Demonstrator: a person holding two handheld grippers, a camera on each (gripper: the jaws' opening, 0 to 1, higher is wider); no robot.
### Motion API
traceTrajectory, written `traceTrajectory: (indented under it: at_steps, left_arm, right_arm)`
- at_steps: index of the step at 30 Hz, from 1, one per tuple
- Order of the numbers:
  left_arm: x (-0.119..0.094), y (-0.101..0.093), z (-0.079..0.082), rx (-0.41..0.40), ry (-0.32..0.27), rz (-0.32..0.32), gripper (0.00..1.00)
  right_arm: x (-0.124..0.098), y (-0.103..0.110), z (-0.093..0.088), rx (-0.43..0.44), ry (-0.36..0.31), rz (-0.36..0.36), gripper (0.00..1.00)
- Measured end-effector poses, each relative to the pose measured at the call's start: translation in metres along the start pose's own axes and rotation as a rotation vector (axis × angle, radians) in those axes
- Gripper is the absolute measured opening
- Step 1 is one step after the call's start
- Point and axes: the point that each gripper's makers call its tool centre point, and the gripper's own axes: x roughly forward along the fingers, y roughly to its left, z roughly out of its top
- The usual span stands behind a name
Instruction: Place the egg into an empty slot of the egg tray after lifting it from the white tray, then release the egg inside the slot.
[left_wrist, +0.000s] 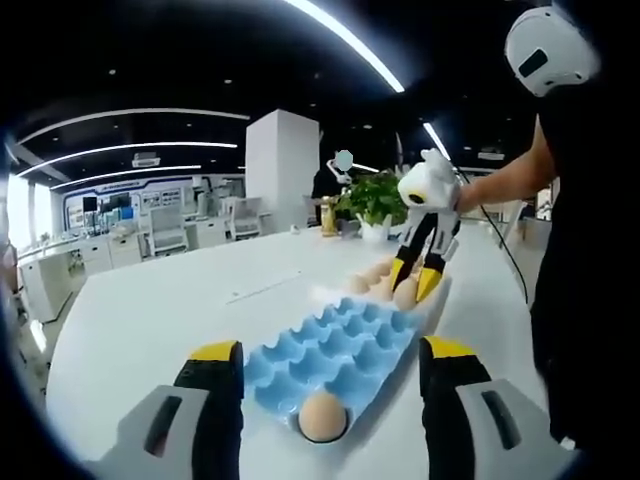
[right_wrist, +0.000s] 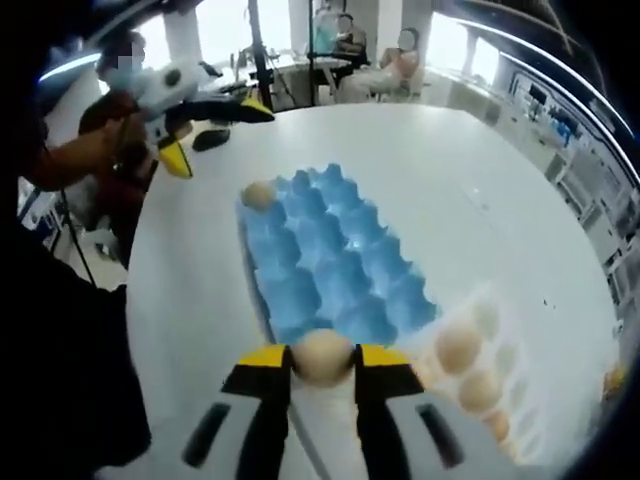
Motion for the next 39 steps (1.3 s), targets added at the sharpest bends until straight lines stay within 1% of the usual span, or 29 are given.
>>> traceTrajectory:
  at_steps: [8, 12, 22, 24, 27, 34, 39]
  left_arm:
    - [0.0, -0.001, 0.001, 0.001, 0.0, 0.003, 0.73]
    - [-0.002, 0.002, -0.002, -0.003, 0.004, -0.005, 0.71]
    - [-0.002, 0.002, -0.002, -0.001, -0.002, 0.004, 0.73]
    - [-0.002, 0.005, -0.003, -0.005, 0.0, 0.007, 0.73]
    - [-0.003, 0.005, -0.003, -0.007, -0.003, 0.007, 0.72]
    - [-0.003, 0.004, -0.005, -0.012, 0.001, 0.005, 0.71]
    - [-0.003, 0.008, -0.005, -0.014, -0.006, 0.011, 0.72]
  right_arm:
    - [0.009, 0.008, 0.015, -0.024, -0.021, 0.024, 0.25]
    - [0.014, 0.012, 0.022, -0.036, -0.026, 0.039, 0.25]
    - [0.028, 0.022, 0.041, -0.057, -0.044, 0.078, 0.25]
    - [0.03, 0.023, 0.045, -0.064, -0.056, 0.078, 0.25]
    - [0.035, 0.029, 0.052, -0.073, -0.063, 0.094, 0.25]
    - [0.042, 0.036, 0.061, -0.086, -0.069, 0.116, 0.25]
    - [0.049, 0.041, 0.069, -0.093, -0.08, 0.13, 0.25]
